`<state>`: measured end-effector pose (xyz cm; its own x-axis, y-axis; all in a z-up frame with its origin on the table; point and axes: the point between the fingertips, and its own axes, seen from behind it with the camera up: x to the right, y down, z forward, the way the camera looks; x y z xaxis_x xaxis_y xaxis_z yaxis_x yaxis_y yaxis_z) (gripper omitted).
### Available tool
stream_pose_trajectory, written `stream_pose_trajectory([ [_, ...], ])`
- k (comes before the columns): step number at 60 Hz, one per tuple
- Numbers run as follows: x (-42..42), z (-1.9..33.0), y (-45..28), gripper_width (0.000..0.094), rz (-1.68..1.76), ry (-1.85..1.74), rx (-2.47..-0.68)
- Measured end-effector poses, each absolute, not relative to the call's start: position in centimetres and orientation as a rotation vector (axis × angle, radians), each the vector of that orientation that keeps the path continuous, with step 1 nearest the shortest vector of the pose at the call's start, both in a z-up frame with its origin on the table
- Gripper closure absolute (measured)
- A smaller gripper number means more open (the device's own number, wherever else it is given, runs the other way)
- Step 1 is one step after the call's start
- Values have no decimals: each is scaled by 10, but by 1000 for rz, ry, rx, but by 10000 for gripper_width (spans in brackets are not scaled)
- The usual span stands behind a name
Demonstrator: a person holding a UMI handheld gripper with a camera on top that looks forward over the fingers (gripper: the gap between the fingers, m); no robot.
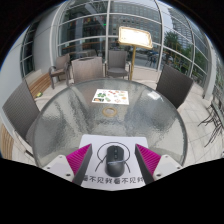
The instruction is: Arrange mouse
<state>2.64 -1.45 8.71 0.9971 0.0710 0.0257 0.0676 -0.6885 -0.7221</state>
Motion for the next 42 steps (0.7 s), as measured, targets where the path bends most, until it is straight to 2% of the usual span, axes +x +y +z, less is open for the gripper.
stream_pose_trajectory([
  [8, 23, 153, -42, 67, -15, -66, -2263],
  [20, 15, 208, -91, 68, 0, -1, -2190],
  [27, 13, 218, -116, 70, -18, 6, -2180],
  [42, 3, 218, -152, 69, -38, -41, -2191],
])
